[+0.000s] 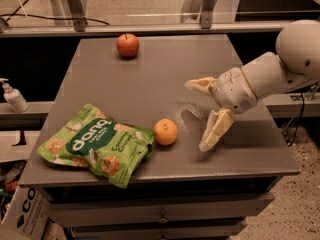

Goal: Move orange near green rice chip bag

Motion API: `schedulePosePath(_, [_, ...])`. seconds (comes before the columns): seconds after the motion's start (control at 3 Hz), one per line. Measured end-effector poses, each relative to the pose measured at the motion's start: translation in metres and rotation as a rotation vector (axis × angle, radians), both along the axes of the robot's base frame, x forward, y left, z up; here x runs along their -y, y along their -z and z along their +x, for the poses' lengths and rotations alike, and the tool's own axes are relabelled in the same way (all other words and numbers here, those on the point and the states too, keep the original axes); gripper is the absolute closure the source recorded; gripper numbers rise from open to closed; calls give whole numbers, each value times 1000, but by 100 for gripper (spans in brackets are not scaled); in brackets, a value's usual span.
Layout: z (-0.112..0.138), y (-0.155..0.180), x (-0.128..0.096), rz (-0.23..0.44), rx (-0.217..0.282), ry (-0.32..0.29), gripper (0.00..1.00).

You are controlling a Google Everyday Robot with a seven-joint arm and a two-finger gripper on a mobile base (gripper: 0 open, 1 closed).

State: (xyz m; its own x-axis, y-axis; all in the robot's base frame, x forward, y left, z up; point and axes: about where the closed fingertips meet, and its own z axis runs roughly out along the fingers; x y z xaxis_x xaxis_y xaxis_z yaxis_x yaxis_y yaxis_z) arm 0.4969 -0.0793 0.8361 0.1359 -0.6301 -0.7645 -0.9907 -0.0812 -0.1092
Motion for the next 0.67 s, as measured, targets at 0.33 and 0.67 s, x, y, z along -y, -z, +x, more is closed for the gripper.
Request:
schedulePosePath(0.33, [27,-15,41,124,-57,106,0])
schedulePosePath(0.67, [32,-21,39,133,-42,106,0])
